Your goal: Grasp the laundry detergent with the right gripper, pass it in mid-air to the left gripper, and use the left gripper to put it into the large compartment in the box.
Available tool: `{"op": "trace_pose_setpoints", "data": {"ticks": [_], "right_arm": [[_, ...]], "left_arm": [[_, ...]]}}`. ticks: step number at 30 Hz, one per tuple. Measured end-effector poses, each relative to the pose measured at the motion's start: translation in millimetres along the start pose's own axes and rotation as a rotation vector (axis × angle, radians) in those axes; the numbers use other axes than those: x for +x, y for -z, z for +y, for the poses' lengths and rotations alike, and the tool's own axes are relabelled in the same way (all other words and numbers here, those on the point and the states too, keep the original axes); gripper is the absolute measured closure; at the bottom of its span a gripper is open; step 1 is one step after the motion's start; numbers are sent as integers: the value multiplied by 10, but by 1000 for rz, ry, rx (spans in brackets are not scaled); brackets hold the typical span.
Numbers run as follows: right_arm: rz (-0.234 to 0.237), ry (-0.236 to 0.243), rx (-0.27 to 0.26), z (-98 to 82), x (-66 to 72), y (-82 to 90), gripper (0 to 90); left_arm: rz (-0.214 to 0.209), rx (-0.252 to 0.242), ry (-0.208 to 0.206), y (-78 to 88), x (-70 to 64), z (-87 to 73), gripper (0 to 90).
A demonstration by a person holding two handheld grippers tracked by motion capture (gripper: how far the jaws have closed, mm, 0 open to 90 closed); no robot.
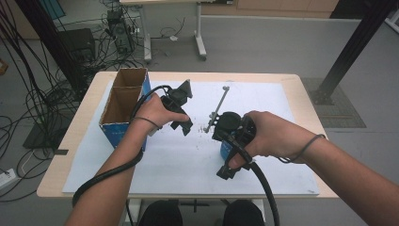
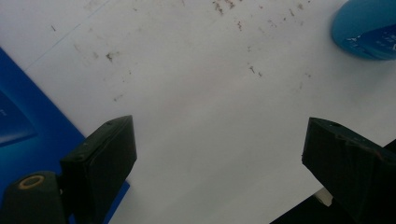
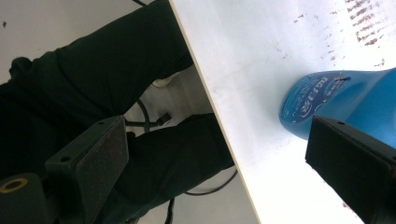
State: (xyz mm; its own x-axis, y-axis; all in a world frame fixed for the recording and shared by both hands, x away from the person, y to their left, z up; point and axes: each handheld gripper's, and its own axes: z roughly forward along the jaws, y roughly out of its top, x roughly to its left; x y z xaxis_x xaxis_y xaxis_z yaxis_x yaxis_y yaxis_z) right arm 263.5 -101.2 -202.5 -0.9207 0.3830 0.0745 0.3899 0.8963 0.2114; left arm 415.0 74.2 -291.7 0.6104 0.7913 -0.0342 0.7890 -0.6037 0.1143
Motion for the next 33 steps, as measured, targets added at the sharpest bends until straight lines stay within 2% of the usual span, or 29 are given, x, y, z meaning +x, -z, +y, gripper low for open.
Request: {"op": "trace_pose_setpoints", "data": {"ticks": [7, 22, 33], "right_arm": [[-2, -9, -10, -33, -32, -30, 58], [-6, -17, -20, -79, -68, 20, 59], [-2, -42, -32, -248, -116, 25, 59]], "left_arm": [[4, -5, -4, -1, -9, 33, 103], [2, 4, 3, -43, 4, 39, 100], [7, 5, 1, -50, 0, 60, 100]]}}
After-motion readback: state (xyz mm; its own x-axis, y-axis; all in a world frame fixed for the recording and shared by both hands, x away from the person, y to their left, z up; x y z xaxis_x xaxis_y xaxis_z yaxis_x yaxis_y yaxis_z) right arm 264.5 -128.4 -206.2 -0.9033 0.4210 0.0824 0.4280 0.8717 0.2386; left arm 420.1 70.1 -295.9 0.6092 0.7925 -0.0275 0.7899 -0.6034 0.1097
